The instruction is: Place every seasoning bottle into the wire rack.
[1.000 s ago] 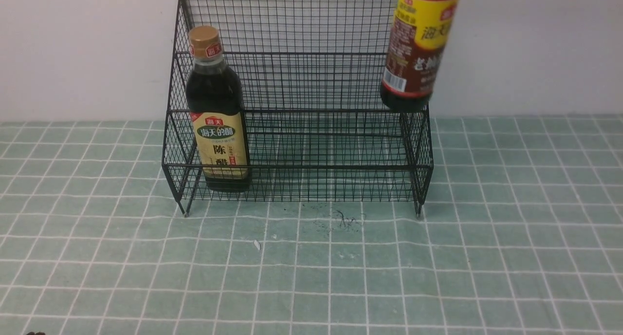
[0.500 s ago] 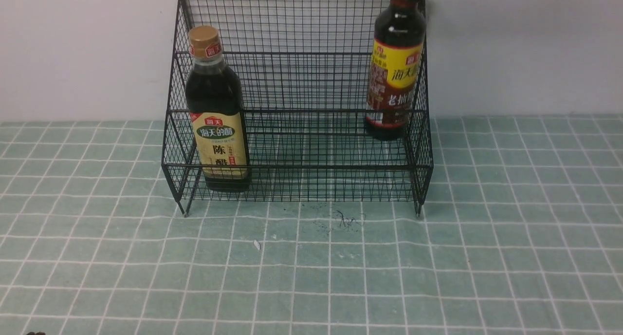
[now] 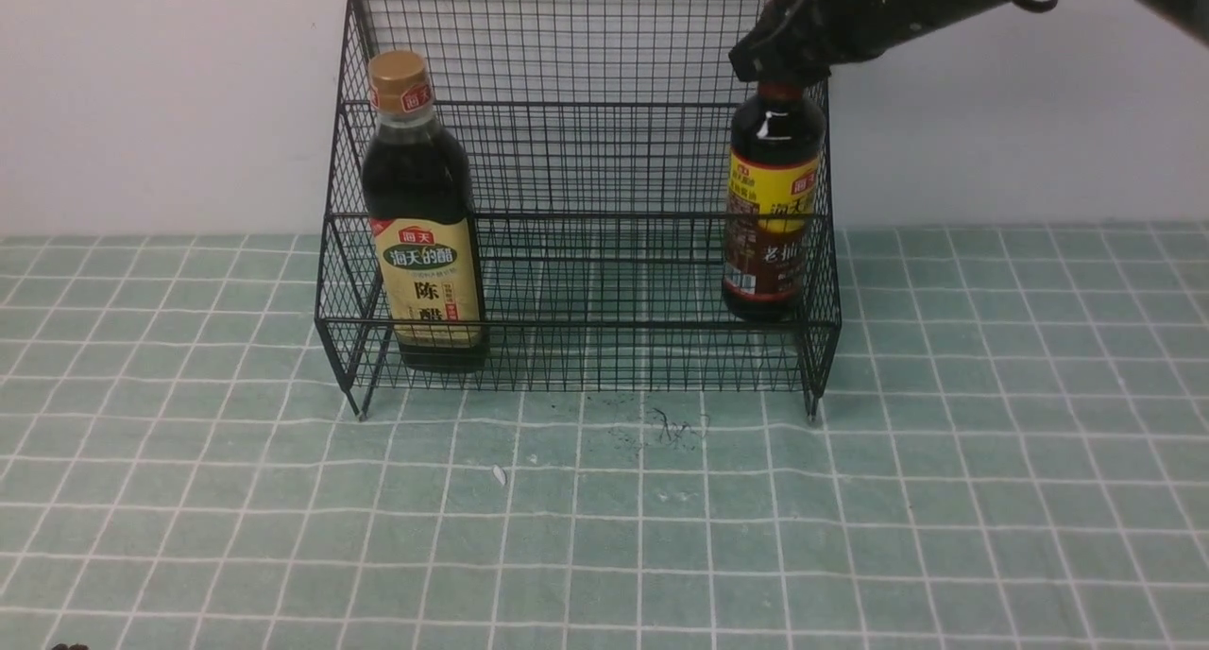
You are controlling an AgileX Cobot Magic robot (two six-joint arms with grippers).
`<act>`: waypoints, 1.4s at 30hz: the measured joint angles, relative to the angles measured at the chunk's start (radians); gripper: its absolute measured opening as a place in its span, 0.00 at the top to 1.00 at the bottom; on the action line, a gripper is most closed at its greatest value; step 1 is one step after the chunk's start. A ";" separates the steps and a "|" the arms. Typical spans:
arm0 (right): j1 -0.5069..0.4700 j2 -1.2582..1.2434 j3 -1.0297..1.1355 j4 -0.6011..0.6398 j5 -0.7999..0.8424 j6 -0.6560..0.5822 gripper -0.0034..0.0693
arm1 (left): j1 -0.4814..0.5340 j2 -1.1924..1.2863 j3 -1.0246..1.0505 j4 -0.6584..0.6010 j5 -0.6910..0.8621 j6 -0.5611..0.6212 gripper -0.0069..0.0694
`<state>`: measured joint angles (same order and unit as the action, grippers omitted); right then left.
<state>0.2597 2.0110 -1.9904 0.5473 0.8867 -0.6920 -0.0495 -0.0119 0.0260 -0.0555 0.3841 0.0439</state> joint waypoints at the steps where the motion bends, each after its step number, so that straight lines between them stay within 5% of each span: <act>1: 0.000 0.000 0.000 0.000 0.000 0.000 0.49 | 0.000 0.000 0.000 0.000 0.000 0.000 0.92; 5: 0.000 -0.046 -0.004 0.000 0.005 0.000 0.31 | 0.000 0.000 0.000 0.000 0.000 0.000 0.92; 14: 0.000 -0.232 -0.009 -0.008 0.003 0.010 0.31 | 0.000 0.000 0.000 0.000 0.000 0.000 0.92; 20: 0.000 -0.432 -0.010 -0.148 0.032 0.115 0.51 | 0.000 0.000 0.000 0.000 0.000 0.000 0.92; 25: 0.000 -0.595 -0.012 -0.382 0.151 0.287 0.86 | 0.000 0.000 0.000 0.000 0.000 0.000 0.92; 28: 0.000 -0.663 -0.016 -0.506 0.237 0.386 0.94 | 0.000 0.000 0.000 0.000 0.000 0.000 0.92; 34: 0.000 -0.817 0.013 -0.617 0.380 0.542 0.97 | 0.000 0.000 0.000 0.000 0.000 0.000 0.92; 42: 0.000 -1.175 0.467 -0.454 0.374 0.615 0.97 | 0.000 0.000 0.000 0.000 0.000 0.000 0.92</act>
<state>0.2597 0.8359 -1.5231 0.0936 1.2602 -0.0773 -0.0495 -0.0119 0.0260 -0.0555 0.3841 0.0439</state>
